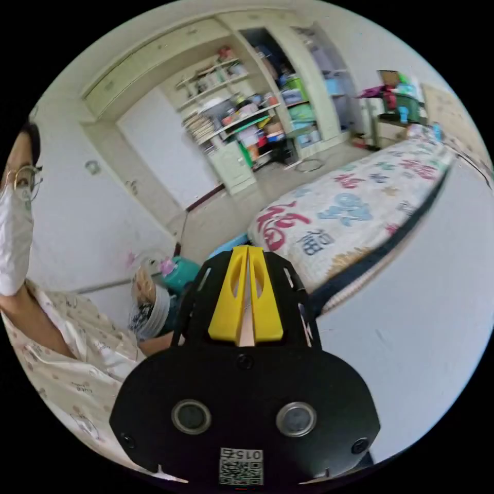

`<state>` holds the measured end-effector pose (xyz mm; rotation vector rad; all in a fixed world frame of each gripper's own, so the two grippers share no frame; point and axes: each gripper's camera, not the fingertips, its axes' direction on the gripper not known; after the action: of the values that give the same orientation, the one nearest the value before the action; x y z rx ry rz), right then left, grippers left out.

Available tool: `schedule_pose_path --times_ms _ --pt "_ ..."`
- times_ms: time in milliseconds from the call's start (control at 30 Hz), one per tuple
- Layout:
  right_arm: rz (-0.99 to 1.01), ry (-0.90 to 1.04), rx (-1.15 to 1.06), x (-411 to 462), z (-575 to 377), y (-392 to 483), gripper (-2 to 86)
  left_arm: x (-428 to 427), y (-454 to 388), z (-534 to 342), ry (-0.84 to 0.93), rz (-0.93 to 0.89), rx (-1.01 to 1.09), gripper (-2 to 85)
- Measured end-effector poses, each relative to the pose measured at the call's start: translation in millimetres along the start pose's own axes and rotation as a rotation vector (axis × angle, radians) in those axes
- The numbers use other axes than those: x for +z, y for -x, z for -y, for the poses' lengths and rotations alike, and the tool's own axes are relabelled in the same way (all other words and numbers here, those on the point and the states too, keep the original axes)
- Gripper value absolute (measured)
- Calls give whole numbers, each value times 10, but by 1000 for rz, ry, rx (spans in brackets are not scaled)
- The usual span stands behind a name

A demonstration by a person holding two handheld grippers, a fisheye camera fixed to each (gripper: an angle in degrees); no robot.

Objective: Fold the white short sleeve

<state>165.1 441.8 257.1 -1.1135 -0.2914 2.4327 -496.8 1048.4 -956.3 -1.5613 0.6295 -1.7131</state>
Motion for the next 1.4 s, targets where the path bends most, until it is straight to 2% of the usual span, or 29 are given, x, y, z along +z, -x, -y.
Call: schedule_pose_path --times_ms 100,167,200,233,267,300,367,467,633,833,1000,1100,1133,1167,1233,1300,1400 --pt "-223 -233 236 -696 267 176 -5 -637 -334 342 -164 -52 34 66" --pt "-395 -457 487 -1372 432 405 -5 -1142 -805 622 -292 -74 108 65" --pt "-407 -538 532 -1559 440 508 -5 -1252 -943 685 -321 -80 131 65" --pt "-383 -706 577 -1923 435 778 -5 -1446 -1235 800 -373 -94 178 63" --pt "-350 -871 564 -2250 433 1148 -5 -1608 -1530 896 -419 -114 219 62" --pt "-355 -944 544 -2386 440 1362 -5 -1678 -1677 936 -442 -127 238 61" --pt "-518 -1184 419 -2756 551 2354 -5 -1922 -2207 1089 -528 -198 294 57" --pt "-648 -1417 245 -2943 739 3468 -6 -2154 -2755 1287 -608 -337 318 51" --pt "-698 -1607 74 -2951 1222 4616 -6 -2268 -3735 1510 -631 -437 439 49" --pt "-626 -1673 36 -2851 2093 5330 -7 -1973 -4740 1745 -584 -454 525 40" --pt "-561 -1699 24 -2729 2754 5633 -7 -1684 -5472 2020 -516 -543 579 30" --pt "-735 -1684 -55 -2599 3209 5865 -7 -1563 -6019 2095 -515 -505 659 7" --pt "-853 -1650 -120 -2548 3384 5928 -7 -1527 -6232 2105 -530 -491 697 2" --pt "-971 -1591 -214 -2496 3539 5937 -7 -1504 -6437 2098 -564 -470 733 -2" --pt "-1073 -1529 -318 -2459 3721 5811 -7 -1483 -6738 2045 -660 -426 786 -6" --pt "-1124 -1439 -293 -2525 3952 5576 -7 -1430 -7057 1976 -773 -380 844 -7" --pt "-1199 -1151 -65 -2696 4558 4946 2 -1191 -7612 1932 -920 -339 878 -6"
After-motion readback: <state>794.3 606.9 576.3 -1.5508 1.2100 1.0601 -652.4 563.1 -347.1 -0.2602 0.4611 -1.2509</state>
